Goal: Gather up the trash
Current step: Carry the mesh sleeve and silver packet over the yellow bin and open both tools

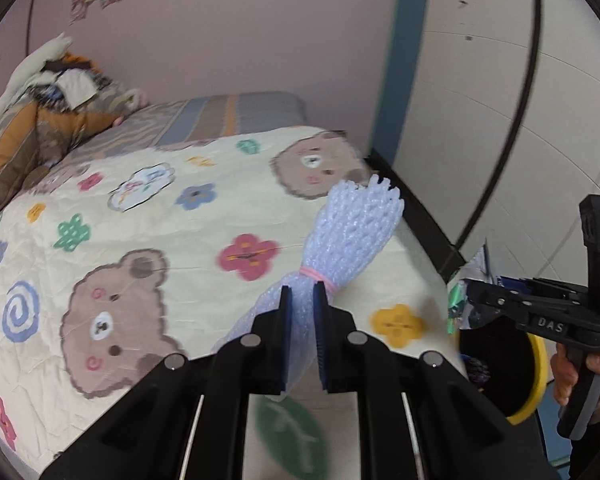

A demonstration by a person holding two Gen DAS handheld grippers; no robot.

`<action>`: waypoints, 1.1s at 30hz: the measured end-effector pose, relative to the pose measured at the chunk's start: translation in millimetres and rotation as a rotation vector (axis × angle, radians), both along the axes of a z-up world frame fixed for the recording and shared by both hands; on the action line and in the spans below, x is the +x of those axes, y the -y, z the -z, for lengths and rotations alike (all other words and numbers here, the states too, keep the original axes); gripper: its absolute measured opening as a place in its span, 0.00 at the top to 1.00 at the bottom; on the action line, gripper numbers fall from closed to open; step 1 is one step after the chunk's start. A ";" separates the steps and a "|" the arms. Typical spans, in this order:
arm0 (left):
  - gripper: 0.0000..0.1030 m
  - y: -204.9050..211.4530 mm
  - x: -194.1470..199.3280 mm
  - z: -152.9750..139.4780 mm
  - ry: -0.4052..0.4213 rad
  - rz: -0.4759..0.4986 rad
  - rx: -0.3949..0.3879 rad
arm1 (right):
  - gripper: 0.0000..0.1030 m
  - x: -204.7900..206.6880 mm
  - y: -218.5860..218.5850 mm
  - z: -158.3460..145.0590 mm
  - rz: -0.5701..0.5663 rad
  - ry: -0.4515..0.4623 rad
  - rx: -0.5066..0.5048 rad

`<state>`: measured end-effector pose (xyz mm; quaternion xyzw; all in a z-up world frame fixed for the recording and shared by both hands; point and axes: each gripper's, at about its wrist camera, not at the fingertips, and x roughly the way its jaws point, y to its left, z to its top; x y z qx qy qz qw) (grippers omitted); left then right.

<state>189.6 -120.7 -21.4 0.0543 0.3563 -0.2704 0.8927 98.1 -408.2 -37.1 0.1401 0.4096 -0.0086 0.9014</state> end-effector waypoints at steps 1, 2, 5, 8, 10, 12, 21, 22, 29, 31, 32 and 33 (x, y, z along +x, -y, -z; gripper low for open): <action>0.90 8.8 -6.6 -1.8 0.007 0.018 -0.001 | 0.68 -6.7 6.6 -1.9 0.013 0.005 -0.007; 0.90 20.5 -15.6 -3.7 0.017 0.038 0.001 | 0.68 -19.9 17.4 -3.7 0.032 0.011 -0.014; 0.90 49.3 -39.0 -6.5 0.022 0.093 -0.001 | 0.68 -51.0 45.6 -4.8 0.087 0.020 -0.023; 0.90 74.2 -59.3 -7.4 0.029 0.135 -0.001 | 0.68 -76.0 71.0 0.2 0.133 0.009 -0.040; 0.90 87.7 -70.1 -7.1 0.028 0.158 -0.001 | 0.68 -92.1 86.8 5.6 0.151 -0.005 -0.040; 0.90 103.0 -79.4 -5.7 0.024 0.180 0.003 | 0.68 -104.0 97.8 10.0 0.158 -0.013 -0.048; 0.90 156.8 -107.7 7.2 0.001 0.244 0.033 | 0.67 -142.5 125.2 27.1 0.186 -0.021 -0.087; 0.90 161.0 -109.8 9.0 0.002 0.249 0.038 | 0.67 -145.3 126.3 28.6 0.189 -0.022 -0.083; 0.90 191.6 -117.3 24.6 -0.046 0.277 0.045 | 0.67 -155.7 137.0 39.2 0.202 -0.029 -0.085; 0.90 197.7 -117.1 29.3 -0.063 0.283 0.051 | 0.67 -158.2 140.8 43.1 0.205 -0.034 -0.083; 0.90 201.0 -117.0 32.1 -0.069 0.285 0.059 | 0.67 -159.8 141.9 44.5 0.207 -0.036 -0.081; 0.90 203.9 -117.3 34.4 -0.071 0.283 0.066 | 0.67 -161.1 143.6 46.7 0.209 -0.040 -0.078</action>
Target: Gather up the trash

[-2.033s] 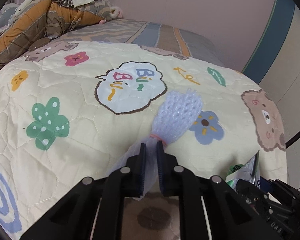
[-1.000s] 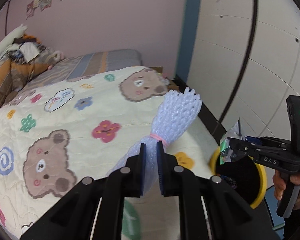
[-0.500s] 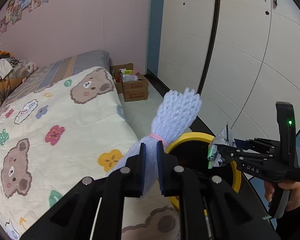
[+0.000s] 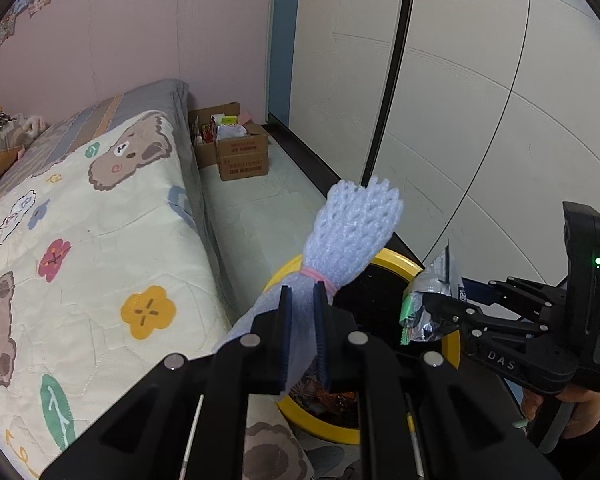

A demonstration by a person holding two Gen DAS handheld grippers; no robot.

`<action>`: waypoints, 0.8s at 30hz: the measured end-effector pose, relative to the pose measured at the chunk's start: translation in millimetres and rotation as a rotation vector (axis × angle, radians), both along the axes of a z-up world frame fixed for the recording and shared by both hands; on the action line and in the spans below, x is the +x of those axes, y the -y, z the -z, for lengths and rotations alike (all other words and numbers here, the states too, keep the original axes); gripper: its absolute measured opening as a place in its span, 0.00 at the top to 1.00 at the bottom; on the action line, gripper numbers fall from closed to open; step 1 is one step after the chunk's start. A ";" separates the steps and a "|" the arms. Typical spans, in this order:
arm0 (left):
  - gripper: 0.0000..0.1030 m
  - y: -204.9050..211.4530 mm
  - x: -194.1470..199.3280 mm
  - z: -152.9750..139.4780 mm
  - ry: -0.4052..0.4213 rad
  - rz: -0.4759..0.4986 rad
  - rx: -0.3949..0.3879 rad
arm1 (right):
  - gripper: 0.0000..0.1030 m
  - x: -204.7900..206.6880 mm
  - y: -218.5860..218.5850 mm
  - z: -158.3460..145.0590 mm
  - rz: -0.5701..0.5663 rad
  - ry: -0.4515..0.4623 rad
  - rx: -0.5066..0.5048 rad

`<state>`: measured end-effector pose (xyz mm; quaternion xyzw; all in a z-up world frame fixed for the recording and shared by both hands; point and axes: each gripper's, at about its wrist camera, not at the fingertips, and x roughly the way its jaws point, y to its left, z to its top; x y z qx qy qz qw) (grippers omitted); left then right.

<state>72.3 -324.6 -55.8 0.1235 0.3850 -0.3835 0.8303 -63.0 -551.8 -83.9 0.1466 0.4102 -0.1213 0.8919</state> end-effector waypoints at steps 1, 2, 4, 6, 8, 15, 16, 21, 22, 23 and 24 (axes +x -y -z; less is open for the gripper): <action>0.90 1.7 0.4 2.0 -0.002 -0.001 0.006 | 0.67 -0.8 2.2 2.9 0.003 -0.005 0.003; 0.90 4.1 0.9 4.4 -0.009 -0.002 0.011 | 0.67 -1.5 2.5 3.8 0.003 -0.007 0.004; 0.90 10.0 3.1 10.7 -0.040 0.000 0.022 | 0.67 -0.1 3.5 7.0 0.001 -0.014 0.009; 0.90 15.4 6.7 16.3 -0.070 0.004 0.028 | 0.67 -1.0 2.9 9.9 -0.004 -0.019 0.014; 0.90 17.4 8.2 20.0 -0.089 0.007 0.025 | 0.67 -0.3 2.6 12.2 -0.008 -0.029 0.017; 0.89 22.0 14.2 29.2 -0.170 0.036 -0.001 | 0.64 0.8 4.0 17.0 -0.007 -0.033 0.029; 0.89 21.7 15.3 29.5 -0.171 0.036 -0.003 | 0.61 1.2 3.9 16.6 -0.003 -0.033 0.025; 0.78 13.0 21.6 28.8 -0.224 0.017 -0.041 | 0.53 0.6 4.6 12.8 0.011 -0.037 0.011; 0.73 11.6 23.2 28.6 -0.228 0.010 -0.045 | 0.49 -0.4 5.7 11.4 0.019 -0.034 0.015; 0.70 10.8 24.7 28.6 -0.228 0.008 -0.050 | 0.48 -1.6 7.4 11.1 0.025 -0.032 0.018; 0.69 9.8 24.6 27.4 -0.220 0.007 -0.051 | 0.48 -1.6 9.1 10.6 0.031 -0.033 0.019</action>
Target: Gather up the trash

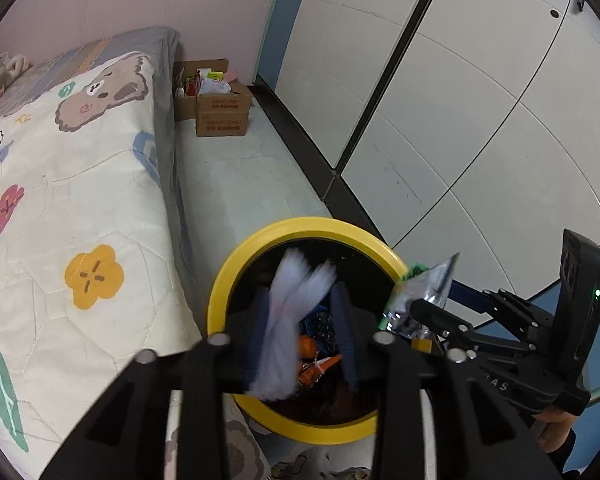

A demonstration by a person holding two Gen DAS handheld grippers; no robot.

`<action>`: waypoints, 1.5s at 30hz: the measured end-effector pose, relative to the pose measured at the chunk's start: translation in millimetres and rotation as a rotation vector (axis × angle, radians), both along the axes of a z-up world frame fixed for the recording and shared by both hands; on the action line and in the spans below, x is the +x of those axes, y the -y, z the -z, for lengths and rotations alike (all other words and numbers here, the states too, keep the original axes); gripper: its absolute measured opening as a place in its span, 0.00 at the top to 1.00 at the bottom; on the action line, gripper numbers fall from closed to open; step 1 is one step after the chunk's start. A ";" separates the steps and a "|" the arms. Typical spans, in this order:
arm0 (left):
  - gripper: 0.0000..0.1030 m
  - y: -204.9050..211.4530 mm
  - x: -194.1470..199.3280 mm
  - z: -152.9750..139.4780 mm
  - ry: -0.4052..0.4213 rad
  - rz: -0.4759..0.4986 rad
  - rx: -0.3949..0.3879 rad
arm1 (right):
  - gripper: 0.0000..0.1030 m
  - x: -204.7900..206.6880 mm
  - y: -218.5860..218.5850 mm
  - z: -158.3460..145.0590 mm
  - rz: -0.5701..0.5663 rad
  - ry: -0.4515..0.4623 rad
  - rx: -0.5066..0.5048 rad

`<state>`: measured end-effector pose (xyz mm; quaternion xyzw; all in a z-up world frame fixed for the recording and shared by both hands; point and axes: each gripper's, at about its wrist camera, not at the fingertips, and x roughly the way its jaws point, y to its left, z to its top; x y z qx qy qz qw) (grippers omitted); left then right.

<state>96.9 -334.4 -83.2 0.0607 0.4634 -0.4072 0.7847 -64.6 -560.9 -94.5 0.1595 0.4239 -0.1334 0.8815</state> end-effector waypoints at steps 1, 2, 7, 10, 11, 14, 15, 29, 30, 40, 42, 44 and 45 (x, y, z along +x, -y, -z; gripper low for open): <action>0.67 -0.9 -1.0 -1.3 0.003 -0.001 -0.002 | 0.47 0.5 1.1 -0.6 0.008 -0.004 -0.001; 0.66 -2.6 -1.0 -2.3 0.001 -0.002 -0.009 | 0.46 0.0 1.1 -1.6 0.011 -0.003 0.002; 0.65 -13.9 4.9 -8.5 -0.014 -0.023 -0.039 | 0.44 0.6 0.0 -7.4 0.016 0.004 0.003; 0.65 -28.2 6.1 -15.1 0.001 -0.046 -0.059 | 0.44 3.3 -3.1 -10.6 0.013 0.010 -0.008; 0.65 -35.4 7.6 -17.2 0.004 -0.059 -0.066 | 0.44 4.2 -4.9 -11.6 0.009 0.012 -0.014; 0.65 -59.5 10.6 -22.3 0.014 -0.097 -0.079 | 0.44 13.0 -18.6 -17.6 -0.029 0.019 -0.028; 0.65 -69.4 10.9 -24.1 0.020 -0.115 -0.082 | 0.44 18.5 -26.6 -20.4 -0.053 0.022 -0.033; 0.62 -227.7 25.1 -29.8 0.123 -0.420 -0.023 | 0.44 119.9 -158.0 -35.1 -0.335 0.043 -0.020; 0.56 -243.5 24.4 -29.0 0.150 -0.459 -0.015 | 0.44 127.2 -169.3 -34.8 -0.346 0.045 -0.022; 0.17 -328.4 1.7 -37.8 0.369 -0.669 -0.042 | 0.08 149.4 -248.1 -60.3 -0.293 0.225 -0.087; 0.11 -342.1 -7.6 -43.5 0.428 -0.722 -0.077 | 0.08 145.4 -256.5 -67.6 -0.249 0.277 -0.123; 0.08 -353.1 -19.2 -51.7 0.480 -0.760 -0.115 | 0.08 137.4 -262.2 -74.1 -0.222 0.348 -0.145; 0.08 -356.2 -24.6 -55.6 0.510 -0.773 -0.116 | 0.08 132.0 -266.6 -77.5 -0.203 0.388 -0.164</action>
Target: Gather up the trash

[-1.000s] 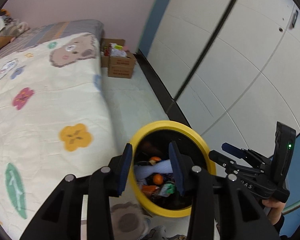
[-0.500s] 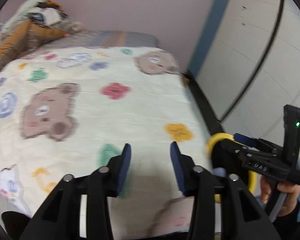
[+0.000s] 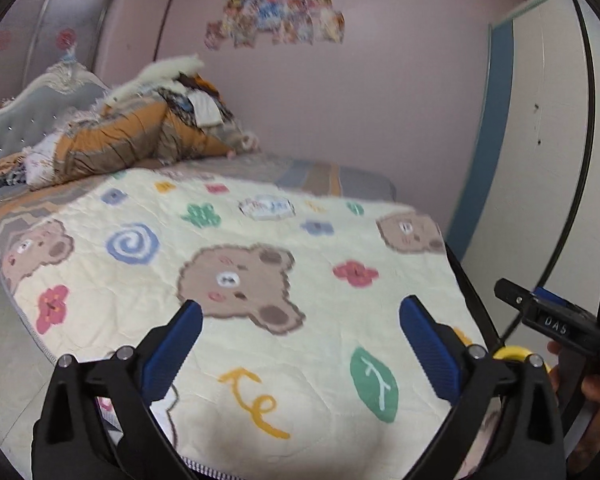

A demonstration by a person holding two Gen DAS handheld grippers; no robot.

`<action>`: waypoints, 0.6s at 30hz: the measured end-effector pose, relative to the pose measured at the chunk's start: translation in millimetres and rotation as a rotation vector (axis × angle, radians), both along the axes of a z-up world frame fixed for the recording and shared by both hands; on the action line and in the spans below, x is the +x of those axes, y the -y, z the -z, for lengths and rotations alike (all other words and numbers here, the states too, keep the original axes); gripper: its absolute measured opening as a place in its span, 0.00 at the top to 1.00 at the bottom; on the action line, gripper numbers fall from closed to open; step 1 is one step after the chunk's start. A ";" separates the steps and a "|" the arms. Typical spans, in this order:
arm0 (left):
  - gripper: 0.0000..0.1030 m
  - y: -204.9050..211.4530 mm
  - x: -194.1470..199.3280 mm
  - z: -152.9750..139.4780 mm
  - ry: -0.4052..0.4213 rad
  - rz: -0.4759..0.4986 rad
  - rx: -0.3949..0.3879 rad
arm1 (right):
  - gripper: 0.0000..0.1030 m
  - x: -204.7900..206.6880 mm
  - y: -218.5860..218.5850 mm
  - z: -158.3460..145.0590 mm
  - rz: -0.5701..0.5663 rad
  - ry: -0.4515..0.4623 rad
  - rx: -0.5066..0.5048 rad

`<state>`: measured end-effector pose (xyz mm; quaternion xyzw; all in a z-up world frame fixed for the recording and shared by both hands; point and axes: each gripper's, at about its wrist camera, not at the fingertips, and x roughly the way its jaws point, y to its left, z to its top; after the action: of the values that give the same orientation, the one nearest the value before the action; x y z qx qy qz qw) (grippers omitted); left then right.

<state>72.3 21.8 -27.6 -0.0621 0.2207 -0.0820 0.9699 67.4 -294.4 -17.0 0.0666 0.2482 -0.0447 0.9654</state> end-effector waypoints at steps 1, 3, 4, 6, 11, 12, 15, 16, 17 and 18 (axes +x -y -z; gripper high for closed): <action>0.08 -0.9 -6.2 -3.8 0.028 -0.016 0.014 | 0.08 -5.6 -3.3 -3.3 0.017 0.041 -0.010; 0.08 -0.5 -20.1 -12.0 0.110 -0.071 0.062 | 0.08 -14.8 -10.1 -9.4 0.048 0.102 -0.037; 0.08 0.4 -25.4 -15.3 0.136 -0.087 0.074 | 0.08 -19.4 -13.7 -12.1 0.060 0.131 -0.053; 0.08 1.1 -36.7 -21.4 0.179 -0.103 0.088 | 0.08 -28.3 -16.5 -17.4 0.068 0.175 -0.055; 0.08 5.5 -52.0 -29.4 0.197 -0.104 0.057 | 0.08 -43.2 -22.7 -27.3 0.083 0.238 -0.079; 0.08 6.5 -54.3 -30.2 0.199 -0.099 0.049 | 0.08 -45.3 -23.6 -28.6 0.081 0.243 -0.081; 0.08 8.8 -60.8 -30.0 0.207 -0.094 0.046 | 0.08 -50.5 -24.1 -29.5 0.077 0.239 -0.082; 0.08 9.6 -61.6 -29.8 0.207 -0.097 0.047 | 0.08 -49.9 -23.3 -28.6 0.073 0.233 -0.072; 0.08 10.1 -61.8 -29.4 0.205 -0.097 0.045 | 0.08 -52.6 -23.1 -28.4 0.077 0.232 -0.070; 0.08 10.6 -61.9 -28.7 0.202 -0.096 0.044 | 0.08 -53.5 -21.9 -27.8 0.083 0.232 -0.069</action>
<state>10.4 11.2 1.1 -0.0426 0.1203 -0.0362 0.9912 13.9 -272.5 10.8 0.0483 0.1301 -0.0852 0.9867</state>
